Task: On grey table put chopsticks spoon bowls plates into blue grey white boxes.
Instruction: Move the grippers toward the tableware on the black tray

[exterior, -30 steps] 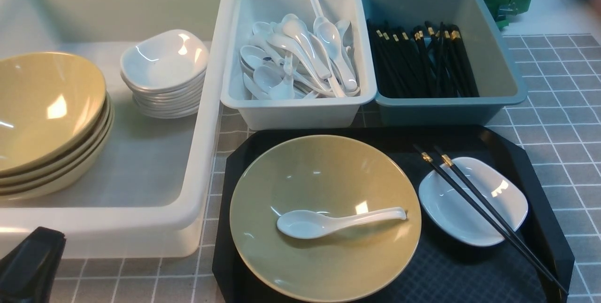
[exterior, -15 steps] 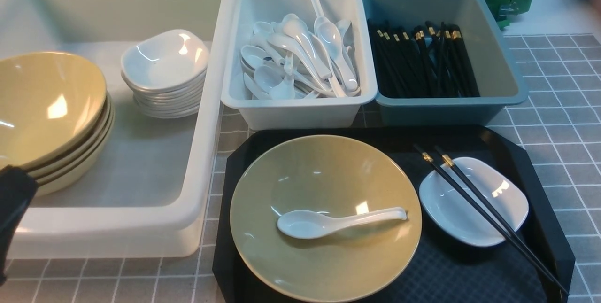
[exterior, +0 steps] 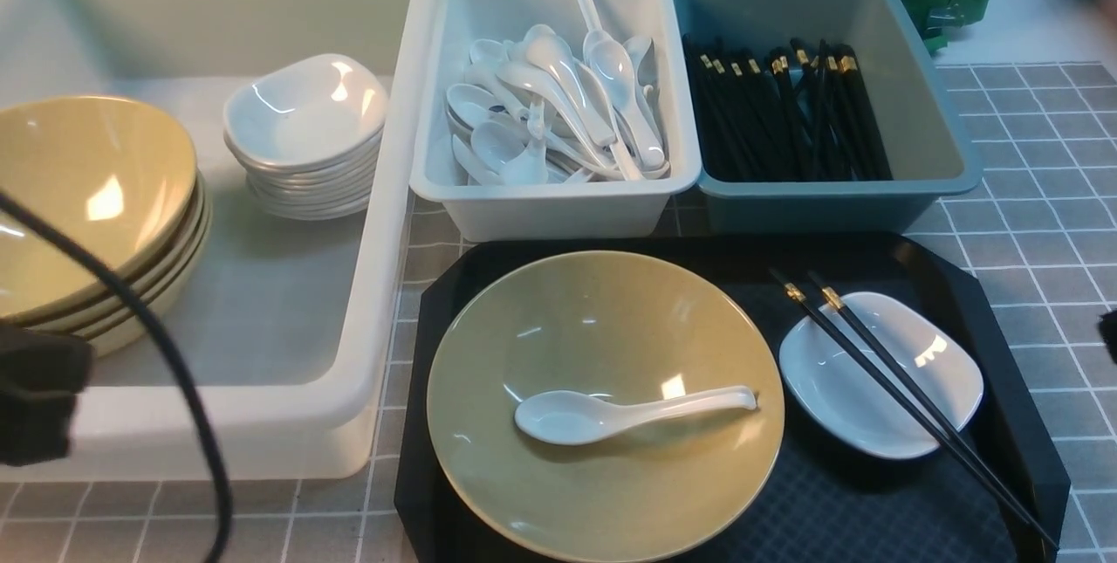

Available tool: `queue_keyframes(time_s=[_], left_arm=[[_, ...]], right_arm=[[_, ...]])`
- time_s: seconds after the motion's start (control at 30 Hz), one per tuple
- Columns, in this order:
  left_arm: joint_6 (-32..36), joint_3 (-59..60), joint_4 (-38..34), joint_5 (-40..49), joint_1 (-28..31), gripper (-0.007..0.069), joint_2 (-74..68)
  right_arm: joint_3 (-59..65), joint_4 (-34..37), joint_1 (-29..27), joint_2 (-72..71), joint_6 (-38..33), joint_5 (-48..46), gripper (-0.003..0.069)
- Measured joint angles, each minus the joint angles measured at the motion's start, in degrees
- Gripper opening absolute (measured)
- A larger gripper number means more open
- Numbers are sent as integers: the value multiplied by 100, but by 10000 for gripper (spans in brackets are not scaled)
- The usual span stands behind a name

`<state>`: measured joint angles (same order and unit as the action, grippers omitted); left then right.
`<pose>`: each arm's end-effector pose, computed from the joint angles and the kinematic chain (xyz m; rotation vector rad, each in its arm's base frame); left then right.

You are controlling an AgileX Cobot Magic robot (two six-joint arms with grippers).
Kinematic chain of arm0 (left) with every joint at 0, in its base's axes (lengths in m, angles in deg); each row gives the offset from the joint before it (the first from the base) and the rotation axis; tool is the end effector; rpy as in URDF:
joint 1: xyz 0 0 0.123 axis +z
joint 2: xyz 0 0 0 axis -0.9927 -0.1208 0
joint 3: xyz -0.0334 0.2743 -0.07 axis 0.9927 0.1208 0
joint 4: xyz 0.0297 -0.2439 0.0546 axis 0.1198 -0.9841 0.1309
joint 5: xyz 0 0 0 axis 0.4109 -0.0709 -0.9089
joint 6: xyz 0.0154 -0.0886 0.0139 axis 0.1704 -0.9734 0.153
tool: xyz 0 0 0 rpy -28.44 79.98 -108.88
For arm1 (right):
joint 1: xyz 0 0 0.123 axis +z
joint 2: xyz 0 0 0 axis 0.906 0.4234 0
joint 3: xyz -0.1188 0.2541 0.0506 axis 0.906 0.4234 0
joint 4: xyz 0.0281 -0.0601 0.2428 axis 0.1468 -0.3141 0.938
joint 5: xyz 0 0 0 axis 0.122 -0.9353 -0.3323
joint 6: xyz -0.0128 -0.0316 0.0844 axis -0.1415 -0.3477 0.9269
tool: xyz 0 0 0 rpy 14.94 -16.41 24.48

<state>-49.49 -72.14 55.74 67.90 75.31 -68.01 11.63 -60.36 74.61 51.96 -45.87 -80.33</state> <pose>0.1239 -0.0323 0.3538 0.4096 2.4487 -0.2087 0.1572 0.0455 0.3490 -0.7032 2.4456 0.1982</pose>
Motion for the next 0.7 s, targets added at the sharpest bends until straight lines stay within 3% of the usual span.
queue_keyframes(time_s=[0.13, 0.23, 0.37, 0.5, 0.6, 0.7], left_arm=[[27, -240, 0, 112, -689, -8, -610], [31, -754, 119, 119, -1728, -8, -1467], [33, -1230, 165, 65, -2478, -8, -2057], [46, -1680, 182, -126, -3295, -8, -2630], [59, -1737, 270, -258, -3756, -8, -2904], [59, -1737, 339, -283, -3943, -8, -3039]], right_arm=[[-318, -528, 543, 659, 156, -231, 34], [-550, -1033, 1053, 1453, 511, -285, 37], [-656, -1113, 1160, 2071, 700, -190, 57], [-704, -1136, 1035, 2823, 908, 132, 158], [-704, -1148, 789, 3364, 990, 466, 306], [-704, -1160, 691, 3591, 1003, 603, 381]])
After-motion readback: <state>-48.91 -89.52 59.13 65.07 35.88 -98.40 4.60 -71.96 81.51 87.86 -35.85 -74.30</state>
